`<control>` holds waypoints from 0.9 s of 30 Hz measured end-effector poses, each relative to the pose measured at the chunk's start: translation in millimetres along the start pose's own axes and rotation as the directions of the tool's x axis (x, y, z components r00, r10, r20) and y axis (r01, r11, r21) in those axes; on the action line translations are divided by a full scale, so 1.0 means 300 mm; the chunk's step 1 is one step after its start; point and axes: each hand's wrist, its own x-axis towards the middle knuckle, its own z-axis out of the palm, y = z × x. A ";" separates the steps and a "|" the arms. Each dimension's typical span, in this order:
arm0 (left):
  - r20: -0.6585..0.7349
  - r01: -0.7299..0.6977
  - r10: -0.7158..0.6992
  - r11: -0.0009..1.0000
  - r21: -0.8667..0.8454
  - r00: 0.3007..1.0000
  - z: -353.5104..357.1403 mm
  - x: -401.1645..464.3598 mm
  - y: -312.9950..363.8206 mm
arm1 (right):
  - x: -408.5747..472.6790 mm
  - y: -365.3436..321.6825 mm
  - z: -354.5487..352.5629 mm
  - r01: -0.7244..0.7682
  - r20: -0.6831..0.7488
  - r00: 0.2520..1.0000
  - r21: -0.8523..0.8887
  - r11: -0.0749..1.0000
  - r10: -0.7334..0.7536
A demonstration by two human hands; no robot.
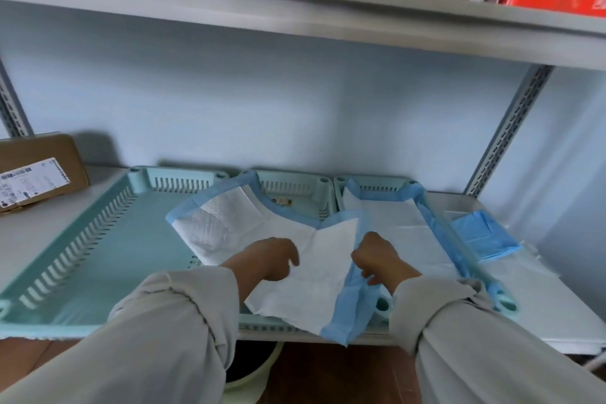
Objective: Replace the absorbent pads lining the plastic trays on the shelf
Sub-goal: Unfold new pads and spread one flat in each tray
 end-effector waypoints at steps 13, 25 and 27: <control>0.038 -0.049 0.057 0.981 -0.188 0.998 0.034 0.110 0.216 | 0.021 0.067 0.014 -0.107 0.048 0.994 0.466 0.878 0.095; 0.104 -0.132 0.187 0.909 -0.396 0.977 -0.038 0.034 0.232 | -0.048 -0.019 -0.031 -0.217 0.283 0.959 0.709 0.671 0.011; 0.034 -0.156 0.181 0.914 -0.375 0.983 -0.003 0.067 0.226 | -0.093 -0.009 -0.045 -0.204 0.331 0.943 0.647 0.735 -0.029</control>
